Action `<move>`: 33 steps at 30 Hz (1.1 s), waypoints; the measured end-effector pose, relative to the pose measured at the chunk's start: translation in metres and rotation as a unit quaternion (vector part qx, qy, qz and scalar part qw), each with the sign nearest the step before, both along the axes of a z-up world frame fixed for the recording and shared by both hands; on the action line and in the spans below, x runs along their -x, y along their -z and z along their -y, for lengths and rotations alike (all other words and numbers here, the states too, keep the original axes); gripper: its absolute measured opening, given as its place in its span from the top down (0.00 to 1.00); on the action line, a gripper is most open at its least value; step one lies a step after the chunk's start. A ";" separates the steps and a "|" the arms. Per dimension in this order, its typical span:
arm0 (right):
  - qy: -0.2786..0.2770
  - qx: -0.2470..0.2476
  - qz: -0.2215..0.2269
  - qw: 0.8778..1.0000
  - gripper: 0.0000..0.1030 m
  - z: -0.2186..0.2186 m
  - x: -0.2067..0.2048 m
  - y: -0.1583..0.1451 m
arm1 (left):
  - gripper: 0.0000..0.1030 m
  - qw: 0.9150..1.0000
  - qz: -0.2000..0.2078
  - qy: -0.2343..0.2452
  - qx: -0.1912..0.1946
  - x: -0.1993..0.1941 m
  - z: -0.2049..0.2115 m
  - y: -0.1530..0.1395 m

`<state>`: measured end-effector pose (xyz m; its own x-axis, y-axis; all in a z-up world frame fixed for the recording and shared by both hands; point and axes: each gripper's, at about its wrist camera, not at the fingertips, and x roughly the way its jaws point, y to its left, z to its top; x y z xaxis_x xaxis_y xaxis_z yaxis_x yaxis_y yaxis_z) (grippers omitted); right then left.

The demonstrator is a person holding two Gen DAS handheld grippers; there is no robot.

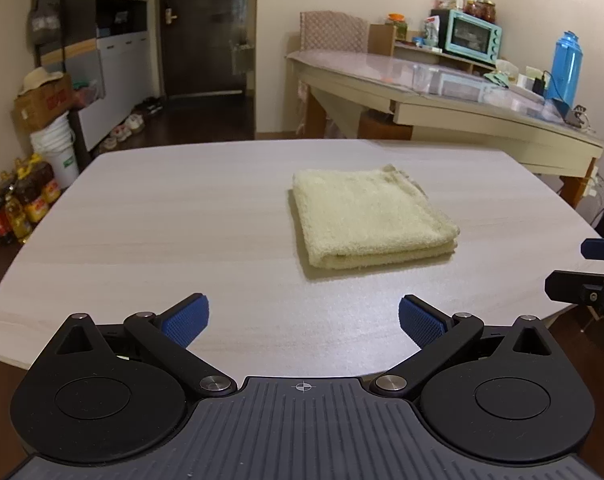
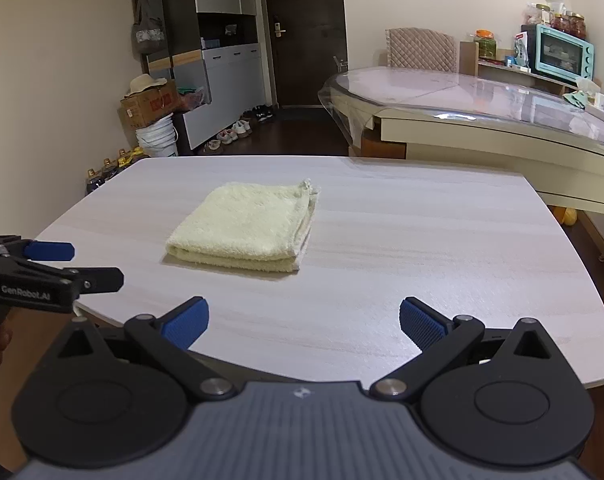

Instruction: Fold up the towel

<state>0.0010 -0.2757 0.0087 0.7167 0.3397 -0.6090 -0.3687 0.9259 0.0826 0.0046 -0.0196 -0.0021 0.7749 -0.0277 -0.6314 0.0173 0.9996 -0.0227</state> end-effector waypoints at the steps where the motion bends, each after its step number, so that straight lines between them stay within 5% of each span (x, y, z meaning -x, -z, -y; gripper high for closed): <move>1: -0.001 0.000 -0.001 1.000 0.00 -0.001 0.000 0.000 | 0.00 1.000 0.000 -0.002 -0.001 0.000 0.000 0.000; 33: -0.006 -0.002 -0.013 1.000 0.00 -0.007 0.002 0.008 | 0.00 1.000 0.001 -0.007 -0.008 0.002 0.009 0.002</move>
